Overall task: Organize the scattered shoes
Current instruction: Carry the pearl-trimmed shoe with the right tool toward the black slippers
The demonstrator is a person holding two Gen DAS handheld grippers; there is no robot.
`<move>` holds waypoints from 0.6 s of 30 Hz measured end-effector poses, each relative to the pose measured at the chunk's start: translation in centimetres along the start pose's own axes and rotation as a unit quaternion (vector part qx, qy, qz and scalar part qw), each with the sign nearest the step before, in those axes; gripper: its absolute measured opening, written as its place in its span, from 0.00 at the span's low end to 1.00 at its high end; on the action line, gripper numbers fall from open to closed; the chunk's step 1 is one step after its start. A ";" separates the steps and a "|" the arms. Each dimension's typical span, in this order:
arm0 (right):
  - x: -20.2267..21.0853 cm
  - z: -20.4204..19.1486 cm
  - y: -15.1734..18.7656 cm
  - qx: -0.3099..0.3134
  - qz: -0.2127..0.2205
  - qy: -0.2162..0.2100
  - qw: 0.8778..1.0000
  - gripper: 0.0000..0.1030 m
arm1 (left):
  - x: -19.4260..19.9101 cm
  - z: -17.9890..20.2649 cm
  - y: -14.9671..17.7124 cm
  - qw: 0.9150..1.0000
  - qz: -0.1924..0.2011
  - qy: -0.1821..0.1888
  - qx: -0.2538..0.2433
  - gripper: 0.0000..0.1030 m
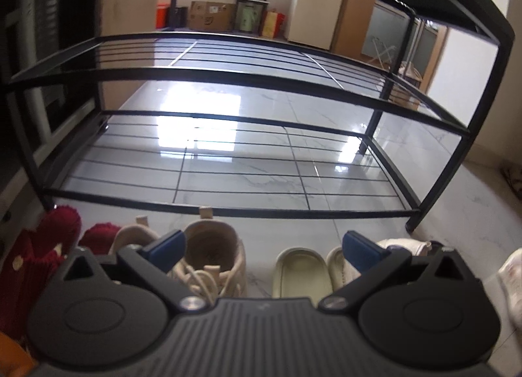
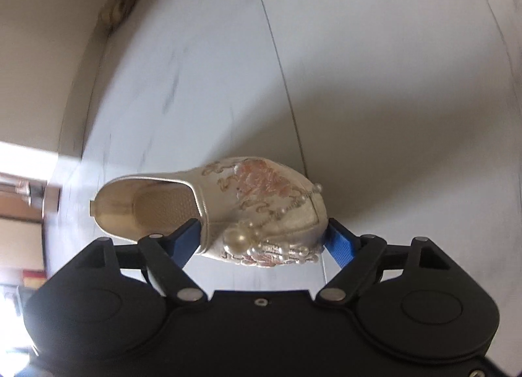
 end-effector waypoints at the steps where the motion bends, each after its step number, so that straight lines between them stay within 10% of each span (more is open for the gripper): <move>1: 0.3 0.3 1.3 -0.001 -0.010 0.000 1.000 0.80 | 0.1 -0.3 0.1 1.000 0.001 0.003 0.002 0.99; 9: 3.4 3.2 10.2 0.023 -0.068 0.058 0.996 0.83 | 1.0 -2.6 1.2 1.000 0.006 0.025 0.017 0.99; 15: 2.6 1.7 10.0 0.053 -0.040 0.114 0.991 0.98 | 0.9 -3.0 2.3 0.998 -0.006 0.047 0.028 0.99; 18: 1.3 1.4 10.9 0.082 -0.051 0.149 0.984 0.89 | 1.2 -3.3 2.6 0.998 -0.002 0.057 0.031 0.99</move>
Point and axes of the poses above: each gripper's, at about its wrist camera, not at the fingertips, and x roughly against the way its jaws point, z to its right, y to its underside, the point moved 6 cm from there along -x, roughly the way its jaws point
